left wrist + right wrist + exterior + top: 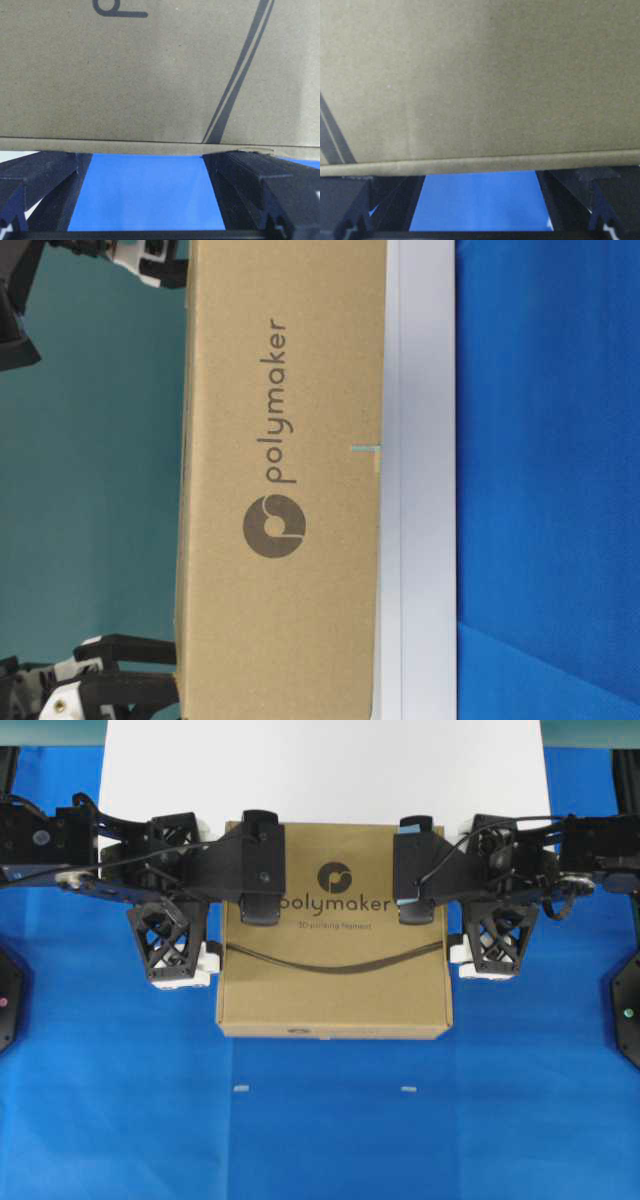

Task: Place the cardboard box on the stand after clamping it between your arms.
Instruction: 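Lift the clamped box with both grippers and carry it toward the stand, then lower the box with both grippers onto the white stand top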

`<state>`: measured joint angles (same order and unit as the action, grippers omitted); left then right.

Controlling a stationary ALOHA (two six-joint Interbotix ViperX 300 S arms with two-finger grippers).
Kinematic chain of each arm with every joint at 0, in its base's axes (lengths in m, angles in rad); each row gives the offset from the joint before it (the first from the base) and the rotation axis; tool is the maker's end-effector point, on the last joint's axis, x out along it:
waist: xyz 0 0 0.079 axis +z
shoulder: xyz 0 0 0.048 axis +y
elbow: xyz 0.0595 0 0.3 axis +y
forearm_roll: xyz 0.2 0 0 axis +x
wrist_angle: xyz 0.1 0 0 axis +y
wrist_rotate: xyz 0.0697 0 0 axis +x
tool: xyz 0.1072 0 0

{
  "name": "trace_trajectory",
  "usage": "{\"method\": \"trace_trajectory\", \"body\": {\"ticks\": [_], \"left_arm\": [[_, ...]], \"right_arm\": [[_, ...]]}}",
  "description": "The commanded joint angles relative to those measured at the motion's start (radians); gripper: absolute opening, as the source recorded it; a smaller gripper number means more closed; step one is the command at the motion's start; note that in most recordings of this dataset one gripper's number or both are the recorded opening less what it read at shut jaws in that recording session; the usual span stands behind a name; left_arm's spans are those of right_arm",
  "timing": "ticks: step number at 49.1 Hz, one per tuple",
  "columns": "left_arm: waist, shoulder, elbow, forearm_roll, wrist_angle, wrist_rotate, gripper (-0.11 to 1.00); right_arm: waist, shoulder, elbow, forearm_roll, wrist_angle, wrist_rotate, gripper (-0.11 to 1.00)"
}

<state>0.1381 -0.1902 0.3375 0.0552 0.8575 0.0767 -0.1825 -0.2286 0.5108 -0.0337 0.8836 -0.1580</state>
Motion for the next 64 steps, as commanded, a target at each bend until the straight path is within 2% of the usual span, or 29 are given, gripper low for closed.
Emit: {"method": "trace_trajectory", "body": {"ticks": [1, 11, 22, 30, 39, 51, 64], "left_arm": [[0.026, 0.003, -0.103, -0.005, -0.051, 0.003, 0.86], [0.072, 0.015, -0.117, -0.003, -0.061, 0.061, 0.86], [0.118, 0.038, -0.149, -0.005, -0.061, 0.089, 0.86], [0.152, 0.058, -0.178, -0.003, -0.069, 0.14, 0.86], [0.206, 0.08, -0.196, -0.003, -0.072, 0.169, 0.86], [0.267, 0.123, -0.23, -0.003, -0.081, 0.213, 0.86], [0.307, 0.172, -0.302, -0.003, -0.084, 0.279, 0.86]], "right_arm": [[-0.005, 0.002, -0.12, 0.035, -0.112, -0.012, 0.99], [-0.052, 0.018, -0.129, 0.048, -0.143, -0.081, 0.99], [-0.103, 0.06, -0.167, 0.063, -0.149, -0.14, 0.99], [-0.144, 0.094, -0.207, 0.115, -0.152, -0.209, 0.99], [-0.195, 0.123, -0.241, 0.149, -0.15, -0.285, 0.99], [-0.25, 0.161, -0.29, 0.184, -0.144, -0.353, 0.99], [-0.318, 0.215, -0.331, 0.253, -0.13, -0.434, 0.99]]}}
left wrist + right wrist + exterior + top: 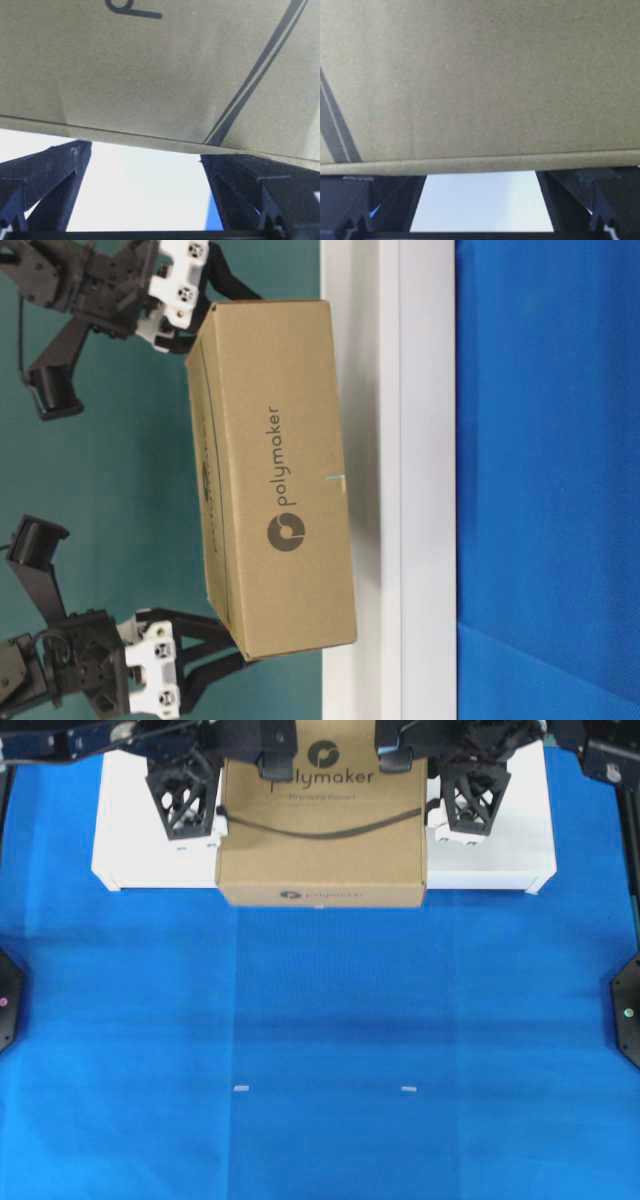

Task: Place the cardboard box on the stand after clamping it between your arms.
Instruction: 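Lower the box with both grippers onto the white stand top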

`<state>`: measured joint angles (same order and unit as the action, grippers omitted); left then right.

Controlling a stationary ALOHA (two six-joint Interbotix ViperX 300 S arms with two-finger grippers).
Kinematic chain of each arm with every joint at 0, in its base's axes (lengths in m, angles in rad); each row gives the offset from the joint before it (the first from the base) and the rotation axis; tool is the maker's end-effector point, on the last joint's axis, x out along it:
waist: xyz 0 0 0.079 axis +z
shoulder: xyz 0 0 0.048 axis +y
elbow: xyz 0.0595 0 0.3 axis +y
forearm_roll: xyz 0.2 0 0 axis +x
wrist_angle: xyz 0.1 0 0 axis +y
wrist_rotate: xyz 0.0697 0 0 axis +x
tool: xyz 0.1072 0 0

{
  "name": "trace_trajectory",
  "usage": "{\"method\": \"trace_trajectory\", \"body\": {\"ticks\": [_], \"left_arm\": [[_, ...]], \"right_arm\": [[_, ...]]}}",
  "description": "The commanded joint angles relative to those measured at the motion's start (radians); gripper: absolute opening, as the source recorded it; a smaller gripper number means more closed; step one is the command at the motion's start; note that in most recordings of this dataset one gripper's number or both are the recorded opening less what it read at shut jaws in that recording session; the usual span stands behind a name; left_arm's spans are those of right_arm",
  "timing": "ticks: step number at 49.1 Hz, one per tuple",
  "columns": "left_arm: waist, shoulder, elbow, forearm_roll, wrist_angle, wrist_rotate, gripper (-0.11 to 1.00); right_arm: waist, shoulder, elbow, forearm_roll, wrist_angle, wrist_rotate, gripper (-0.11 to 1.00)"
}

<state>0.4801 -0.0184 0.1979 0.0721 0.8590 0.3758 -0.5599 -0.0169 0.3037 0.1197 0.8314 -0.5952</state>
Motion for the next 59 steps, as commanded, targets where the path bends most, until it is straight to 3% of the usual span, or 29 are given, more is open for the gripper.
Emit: {"method": "trace_trajectory", "body": {"ticks": [1, 13, 29, 59], "left_arm": [[-0.034, 0.003, -0.169, -0.02, -0.084, -0.018, 0.86], [0.012, 0.037, -0.201, -0.02, -0.084, -0.014, 0.86], [0.04, 0.083, -0.249, -0.02, -0.081, -0.012, 0.86], [0.08, 0.106, -0.262, -0.02, -0.08, -0.014, 0.86]], "right_arm": [[0.055, 0.006, -0.126, 0.101, -0.077, -0.002, 0.99], [0.003, 0.038, -0.163, 0.126, -0.063, -0.052, 0.99], [-0.069, 0.098, -0.215, 0.216, -0.028, -0.189, 0.99], [-0.124, 0.155, -0.235, 0.224, -0.018, -0.252, 0.99]]}}
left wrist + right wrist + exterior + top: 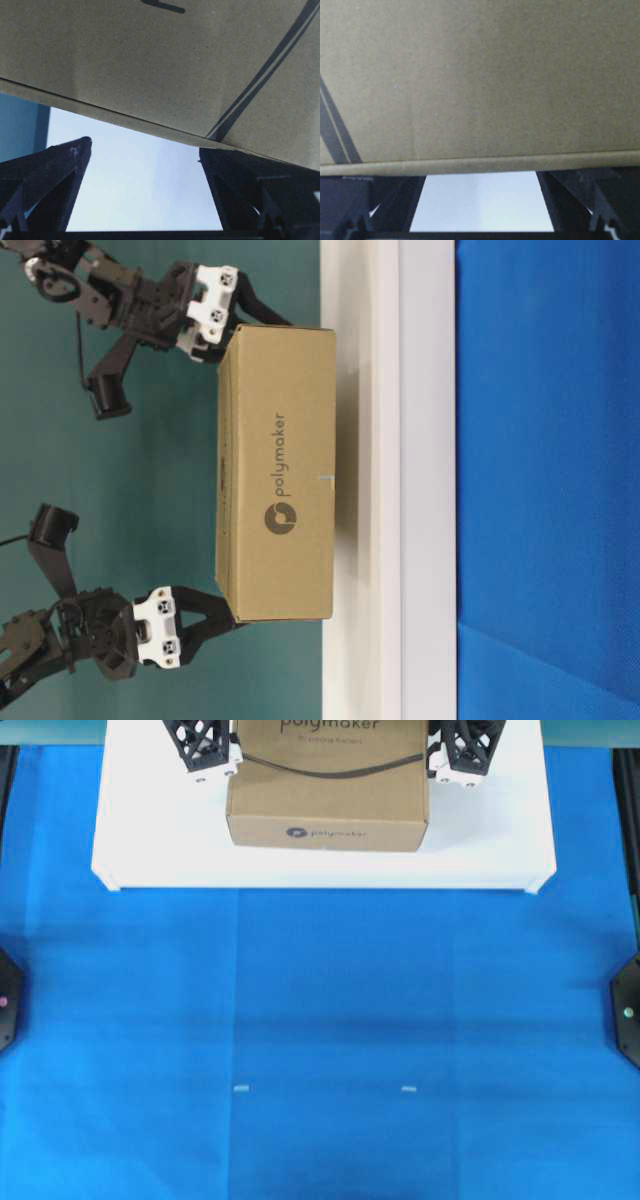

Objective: Place the cardboard box on the stand after clamping it between your arms.

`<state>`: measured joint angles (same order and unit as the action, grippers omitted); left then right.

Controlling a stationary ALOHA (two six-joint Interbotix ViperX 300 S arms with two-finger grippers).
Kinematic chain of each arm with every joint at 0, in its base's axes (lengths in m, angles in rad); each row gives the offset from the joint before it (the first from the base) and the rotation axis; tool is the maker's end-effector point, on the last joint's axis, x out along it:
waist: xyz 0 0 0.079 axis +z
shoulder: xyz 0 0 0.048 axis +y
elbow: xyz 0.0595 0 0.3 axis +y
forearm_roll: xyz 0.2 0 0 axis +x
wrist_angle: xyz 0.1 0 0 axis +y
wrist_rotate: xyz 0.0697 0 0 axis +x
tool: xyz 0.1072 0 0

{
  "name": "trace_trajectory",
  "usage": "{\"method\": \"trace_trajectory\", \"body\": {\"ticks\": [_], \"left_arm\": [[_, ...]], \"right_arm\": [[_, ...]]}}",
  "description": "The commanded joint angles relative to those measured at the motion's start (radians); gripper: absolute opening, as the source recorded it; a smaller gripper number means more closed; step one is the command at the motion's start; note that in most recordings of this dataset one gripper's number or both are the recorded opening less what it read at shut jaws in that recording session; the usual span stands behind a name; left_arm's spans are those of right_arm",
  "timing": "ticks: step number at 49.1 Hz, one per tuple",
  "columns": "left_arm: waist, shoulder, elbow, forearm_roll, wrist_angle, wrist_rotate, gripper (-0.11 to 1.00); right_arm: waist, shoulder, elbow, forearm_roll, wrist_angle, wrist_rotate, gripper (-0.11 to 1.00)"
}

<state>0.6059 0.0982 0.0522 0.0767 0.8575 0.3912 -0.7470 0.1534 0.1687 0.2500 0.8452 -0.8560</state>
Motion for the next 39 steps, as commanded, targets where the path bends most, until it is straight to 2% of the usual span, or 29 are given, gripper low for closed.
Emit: {"method": "trace_trajectory", "body": {"ticks": [1, 17, 39], "left_arm": [[-0.046, -0.011, -0.117, -0.025, -0.078, -0.031, 0.86], [-0.048, -0.009, -0.071, -0.026, -0.086, -0.041, 0.86], [-0.044, 0.003, 0.058, -0.025, -0.216, -0.058, 0.86]], "right_arm": [[0.063, -0.015, -0.1, 0.094, -0.032, 0.009, 0.99], [0.063, 0.0, -0.064, 0.1, -0.04, 0.008, 0.99], [0.055, 0.041, -0.029, 0.1, -0.072, -0.02, 0.99]]}}
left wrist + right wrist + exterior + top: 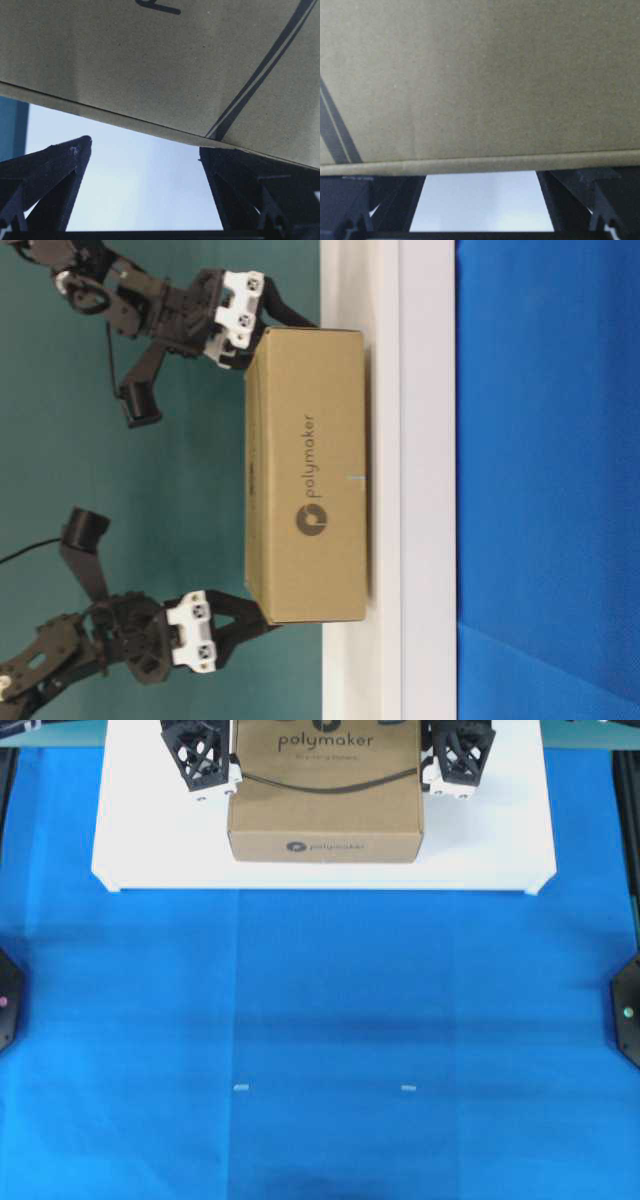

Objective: Place the cardboard box on the stand after clamping it between your arms.

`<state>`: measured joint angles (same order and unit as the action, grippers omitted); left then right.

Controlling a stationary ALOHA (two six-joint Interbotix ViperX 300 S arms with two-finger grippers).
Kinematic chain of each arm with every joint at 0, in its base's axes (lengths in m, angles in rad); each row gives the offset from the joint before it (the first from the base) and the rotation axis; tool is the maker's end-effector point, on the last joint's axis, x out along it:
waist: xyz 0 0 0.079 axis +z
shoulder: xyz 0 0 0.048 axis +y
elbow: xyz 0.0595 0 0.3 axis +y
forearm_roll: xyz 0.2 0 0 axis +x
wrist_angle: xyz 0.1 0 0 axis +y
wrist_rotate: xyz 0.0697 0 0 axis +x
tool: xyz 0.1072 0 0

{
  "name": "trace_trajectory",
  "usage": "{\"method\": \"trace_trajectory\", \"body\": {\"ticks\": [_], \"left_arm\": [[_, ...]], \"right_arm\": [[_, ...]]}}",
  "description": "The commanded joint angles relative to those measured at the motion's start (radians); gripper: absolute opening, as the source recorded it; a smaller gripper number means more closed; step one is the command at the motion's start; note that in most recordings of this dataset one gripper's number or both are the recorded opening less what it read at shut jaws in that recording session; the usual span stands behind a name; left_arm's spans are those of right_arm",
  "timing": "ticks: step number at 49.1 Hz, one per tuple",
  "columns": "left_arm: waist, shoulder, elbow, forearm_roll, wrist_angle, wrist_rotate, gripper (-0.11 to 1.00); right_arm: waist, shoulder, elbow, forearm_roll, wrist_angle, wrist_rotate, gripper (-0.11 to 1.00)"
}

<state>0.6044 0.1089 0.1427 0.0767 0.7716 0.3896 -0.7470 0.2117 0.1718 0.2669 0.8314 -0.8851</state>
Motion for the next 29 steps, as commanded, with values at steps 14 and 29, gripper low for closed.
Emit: {"method": "trace_trajectory", "body": {"ticks": [14, 29], "left_arm": [[-0.025, 0.002, -0.008, -0.025, -0.16, -0.052, 0.86], [-0.018, -0.02, 0.037, -0.025, -0.164, -0.044, 0.86]], "right_arm": [[0.028, -0.011, 0.02, 0.081, -0.091, 0.003, 0.99], [0.002, -0.031, 0.071, 0.084, -0.084, -0.029, 0.98]]}}
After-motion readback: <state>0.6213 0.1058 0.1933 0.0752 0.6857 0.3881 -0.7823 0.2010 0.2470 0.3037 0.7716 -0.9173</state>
